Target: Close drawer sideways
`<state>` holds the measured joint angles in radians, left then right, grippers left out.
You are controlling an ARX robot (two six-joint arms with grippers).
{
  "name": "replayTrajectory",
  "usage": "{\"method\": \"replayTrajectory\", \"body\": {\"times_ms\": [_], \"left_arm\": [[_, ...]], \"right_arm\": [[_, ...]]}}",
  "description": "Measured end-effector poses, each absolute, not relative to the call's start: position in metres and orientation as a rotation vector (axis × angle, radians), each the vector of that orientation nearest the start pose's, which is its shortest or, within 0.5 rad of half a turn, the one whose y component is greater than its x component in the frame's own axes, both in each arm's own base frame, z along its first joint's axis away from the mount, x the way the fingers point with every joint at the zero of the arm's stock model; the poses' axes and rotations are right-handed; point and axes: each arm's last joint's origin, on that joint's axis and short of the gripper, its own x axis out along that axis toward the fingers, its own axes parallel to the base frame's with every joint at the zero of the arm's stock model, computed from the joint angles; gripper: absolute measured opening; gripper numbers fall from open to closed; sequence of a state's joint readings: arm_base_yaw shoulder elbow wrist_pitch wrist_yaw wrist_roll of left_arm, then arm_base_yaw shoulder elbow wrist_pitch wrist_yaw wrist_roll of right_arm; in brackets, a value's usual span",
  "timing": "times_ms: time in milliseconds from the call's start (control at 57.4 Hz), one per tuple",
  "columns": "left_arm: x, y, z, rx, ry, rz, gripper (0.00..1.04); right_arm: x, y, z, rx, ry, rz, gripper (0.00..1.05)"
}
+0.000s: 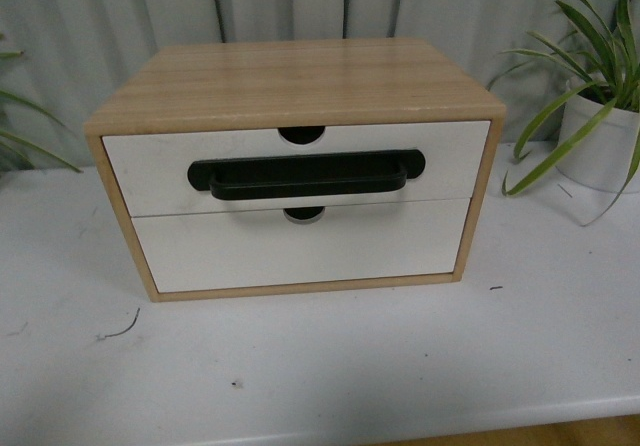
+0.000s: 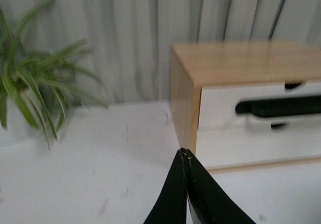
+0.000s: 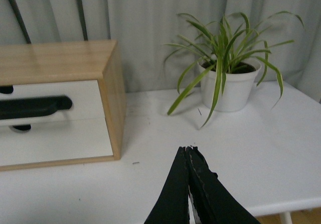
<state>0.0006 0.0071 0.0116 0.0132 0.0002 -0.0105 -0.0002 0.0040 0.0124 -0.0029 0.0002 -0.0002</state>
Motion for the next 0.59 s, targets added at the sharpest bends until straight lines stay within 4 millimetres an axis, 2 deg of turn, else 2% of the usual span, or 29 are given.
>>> {"method": "replayTrajectory", "body": {"times_ms": [418, 453, 540, 575, 592], "left_arm": [[0.0975, 0.0, 0.1664, -0.01, 0.001, 0.001, 0.02], [0.0975, 0.0, 0.1664, -0.011, 0.001, 0.001, 0.06], [0.0975, 0.0, 0.1664, -0.011, 0.001, 0.001, 0.26], [0.0975, 0.0, 0.1664, -0.011, 0.001, 0.001, 0.37], [0.0975, 0.0, 0.1664, -0.011, 0.001, 0.001, 0.38]], "right_arm": [[0.0972, 0.0, 0.1671, 0.0, -0.005, 0.0, 0.02], [0.0972, 0.0, 0.167, -0.001, -0.004, 0.0, 0.03], [0.0972, 0.0, 0.167, -0.001, -0.004, 0.0, 0.22], [0.0972, 0.0, 0.167, -0.001, -0.004, 0.0, 0.33], [0.0972, 0.0, 0.167, -0.001, -0.004, 0.0, 0.35]]}}
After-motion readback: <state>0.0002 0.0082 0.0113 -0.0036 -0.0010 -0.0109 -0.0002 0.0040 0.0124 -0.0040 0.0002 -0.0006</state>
